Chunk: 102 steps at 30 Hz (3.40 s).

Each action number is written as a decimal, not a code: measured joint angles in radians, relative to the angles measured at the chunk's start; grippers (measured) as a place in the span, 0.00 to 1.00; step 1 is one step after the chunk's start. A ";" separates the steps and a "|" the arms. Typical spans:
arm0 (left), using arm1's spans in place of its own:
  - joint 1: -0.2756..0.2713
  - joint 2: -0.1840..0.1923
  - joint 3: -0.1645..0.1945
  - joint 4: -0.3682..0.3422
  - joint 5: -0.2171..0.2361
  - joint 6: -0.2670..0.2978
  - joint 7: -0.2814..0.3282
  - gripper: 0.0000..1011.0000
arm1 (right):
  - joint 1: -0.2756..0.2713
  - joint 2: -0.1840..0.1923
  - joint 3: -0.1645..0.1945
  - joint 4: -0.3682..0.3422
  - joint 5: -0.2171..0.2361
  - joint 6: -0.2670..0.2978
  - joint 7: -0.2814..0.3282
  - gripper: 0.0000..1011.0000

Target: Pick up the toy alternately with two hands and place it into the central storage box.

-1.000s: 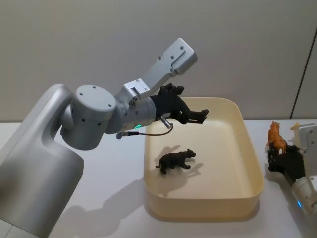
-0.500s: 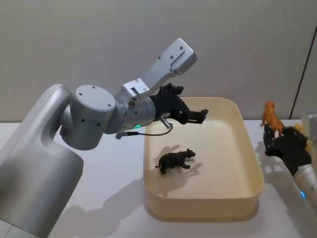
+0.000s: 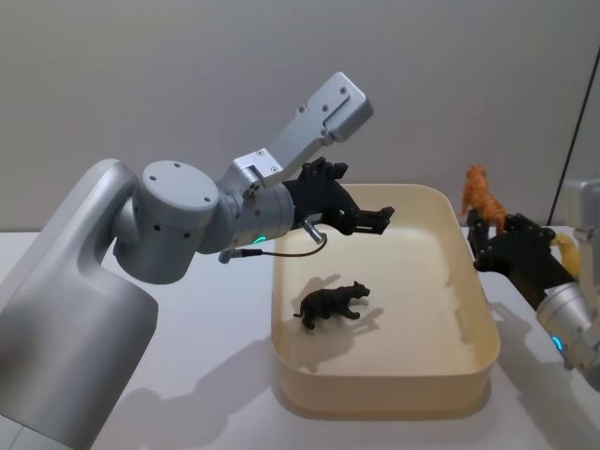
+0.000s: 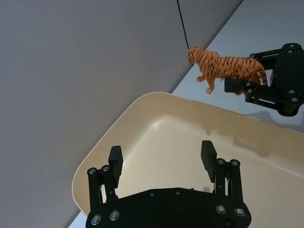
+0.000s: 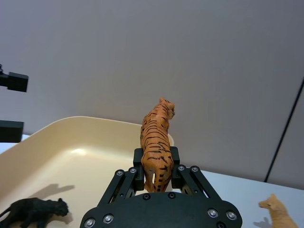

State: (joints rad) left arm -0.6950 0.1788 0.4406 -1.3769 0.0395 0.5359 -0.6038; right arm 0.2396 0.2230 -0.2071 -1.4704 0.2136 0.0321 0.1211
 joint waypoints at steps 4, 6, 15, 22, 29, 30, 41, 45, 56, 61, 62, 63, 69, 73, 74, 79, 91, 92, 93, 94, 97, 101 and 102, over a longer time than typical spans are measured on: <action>0.000 0.000 0.000 0.000 0.000 0.000 0.000 0.99 | 0.011 -0.006 -0.003 -0.008 0.023 0.049 0.025 0.27; 0.000 0.000 0.000 0.000 0.000 0.000 0.000 0.99 | 0.017 -0.010 -0.004 -0.010 0.035 0.079 0.038 0.27; 0.000 0.000 0.000 0.000 0.000 0.000 0.000 0.99 | 0.048 -0.027 -0.012 -0.005 0.077 0.193 0.088 0.50; 0.000 0.000 0.000 0.000 0.000 0.000 0.000 0.99 | 0.055 -0.030 -0.013 -0.002 0.088 0.214 0.097 0.74; 0.000 0.000 0.000 0.000 0.000 0.000 0.000 0.99 | 0.054 -0.025 -0.006 -0.001 0.085 0.174 0.076 0.93; 0.000 0.000 0.000 0.000 0.000 0.000 0.000 0.99 | 0.053 -0.024 -0.005 -0.001 0.084 0.165 0.070 0.95; 0.000 0.000 0.000 0.000 0.000 0.000 0.000 0.99 | 0.039 0.003 0.030 -0.006 0.063 0.074 -0.004 0.99; 0.000 0.000 0.000 0.000 0.000 0.000 0.000 0.99 | 0.021 0.025 0.052 -0.017 0.060 0.057 -0.036 0.99; 0.000 0.000 0.000 0.000 0.000 0.000 0.000 0.99 | -0.031 0.076 0.103 -0.036 0.054 0.062 -0.093 0.99; 0.000 0.000 0.000 0.000 0.000 0.000 0.000 0.99 | -0.049 0.093 0.120 -0.034 0.050 0.073 -0.113 0.99; 0.000 0.000 0.000 0.000 0.000 0.000 0.000 0.99 | -0.050 0.095 0.122 -0.032 0.049 0.075 -0.115 0.99; 0.000 0.000 0.000 0.000 0.000 0.000 0.000 0.99 | -0.052 0.097 0.125 -0.027 0.047 0.077 -0.120 0.99; 0.000 0.000 0.000 0.000 0.000 0.000 0.000 0.99 | -0.048 0.100 0.129 0.008 0.035 0.085 -0.133 0.99; 0.000 0.000 0.000 0.000 0.000 0.000 0.000 0.99 | -0.032 0.094 0.126 0.048 0.022 0.086 -0.138 0.99; 0.000 0.000 0.000 0.000 0.000 0.000 0.000 0.99 | -0.028 0.092 0.125 0.056 0.019 0.086 -0.138 0.99; 0.000 0.000 0.000 0.000 0.000 0.000 0.000 0.99 | 0.007 0.078 0.114 0.126 -0.005 0.080 -0.141 0.99; 0.000 0.000 0.000 0.000 0.000 0.000 0.000 0.99 | 0.086 0.043 0.088 0.281 -0.050 0.055 -0.157 0.99; 0.000 0.000 0.000 0.000 0.000 0.000 0.000 0.99 | 0.090 0.042 0.087 0.287 -0.052 0.054 -0.157 0.99; 0.000 0.000 0.000 0.000 0.000 0.000 0.000 0.99 | 0.094 0.040 0.085 0.296 -0.054 0.053 -0.159 0.97; 0.000 0.000 0.000 0.000 0.000 0.000 0.000 0.99 | 0.097 0.038 0.084 0.301 -0.056 0.052 -0.159 0.96; 0.000 0.000 0.000 0.000 0.000 0.000 0.000 0.99 | 0.109 0.033 0.081 0.326 -0.062 0.048 -0.163 0.89; 0.000 0.000 0.000 0.000 0.000 0.000 0.000 0.99 | 0.122 0.027 0.077 0.350 -0.069 0.043 -0.166 0.77; 0.000 0.000 0.000 0.000 0.000 0.000 0.000 0.99 | 0.124 0.026 0.076 0.354 -0.070 0.043 -0.167 0.77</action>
State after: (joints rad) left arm -0.6949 0.1788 0.4406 -1.3768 0.0395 0.5359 -0.6038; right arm 0.3636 0.2494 -0.1307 -1.1166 0.1437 0.0749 -0.0455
